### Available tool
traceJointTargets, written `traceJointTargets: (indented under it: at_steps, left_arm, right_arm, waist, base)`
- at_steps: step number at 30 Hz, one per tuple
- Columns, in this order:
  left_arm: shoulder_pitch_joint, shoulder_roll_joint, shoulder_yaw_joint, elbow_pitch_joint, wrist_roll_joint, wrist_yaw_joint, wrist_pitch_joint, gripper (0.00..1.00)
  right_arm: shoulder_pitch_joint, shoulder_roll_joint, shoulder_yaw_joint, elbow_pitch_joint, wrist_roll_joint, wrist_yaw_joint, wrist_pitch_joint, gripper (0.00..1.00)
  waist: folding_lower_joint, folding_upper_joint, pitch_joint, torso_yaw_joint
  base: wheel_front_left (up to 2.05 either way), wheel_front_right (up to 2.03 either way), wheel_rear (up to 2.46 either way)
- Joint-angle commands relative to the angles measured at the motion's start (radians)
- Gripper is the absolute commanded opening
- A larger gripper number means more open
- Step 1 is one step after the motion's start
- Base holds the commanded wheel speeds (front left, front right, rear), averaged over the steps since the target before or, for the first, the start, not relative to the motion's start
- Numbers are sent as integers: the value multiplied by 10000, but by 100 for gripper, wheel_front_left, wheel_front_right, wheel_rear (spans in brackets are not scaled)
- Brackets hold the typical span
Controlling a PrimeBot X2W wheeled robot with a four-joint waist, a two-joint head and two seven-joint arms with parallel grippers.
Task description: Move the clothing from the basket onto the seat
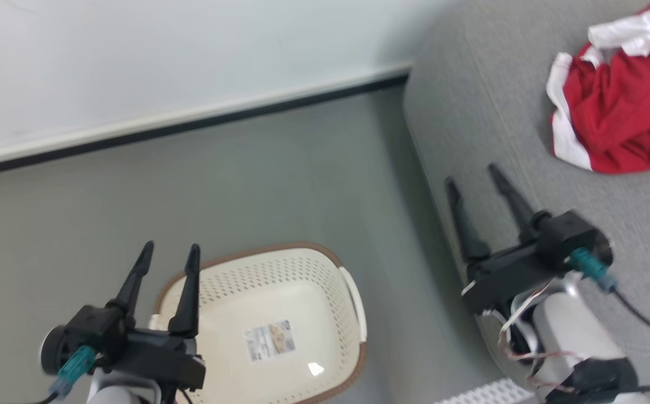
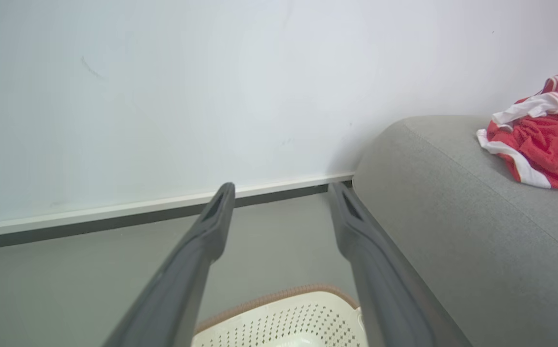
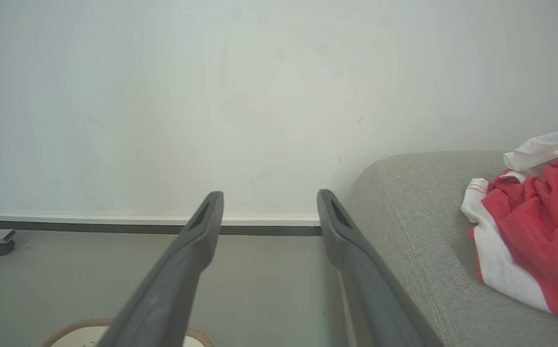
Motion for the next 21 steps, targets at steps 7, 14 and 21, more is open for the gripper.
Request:
traceJointTargets:
  at_steps: [7, 14, 21]
  left_arm:
    - [1677, -696, 1820, -608, 944, -381, -44, 100]
    - [2835, -1181, 2800, -1207, 1586, -591, -45, 100]
    - [3736, -1684, 3402, -1798, 1919, -951, -45, 100]
  right_arm:
    - [924, 306, 424, -471, -148, -6, -2, 100]
    - [1942, 500, 266, -1150, -326, -6, -2, 100]
    - [2807, 496, 37, -1941, -601, -6, -2, 100]
  waist:
    - [1, 2, -1869, 1425]
    - [1, 2, -2721, 1650]
    - [1, 2, -3089, 1629]
  base:
    - [0, 0, 0]
    - [0, 0, 0]
    - [0, 0, 0]
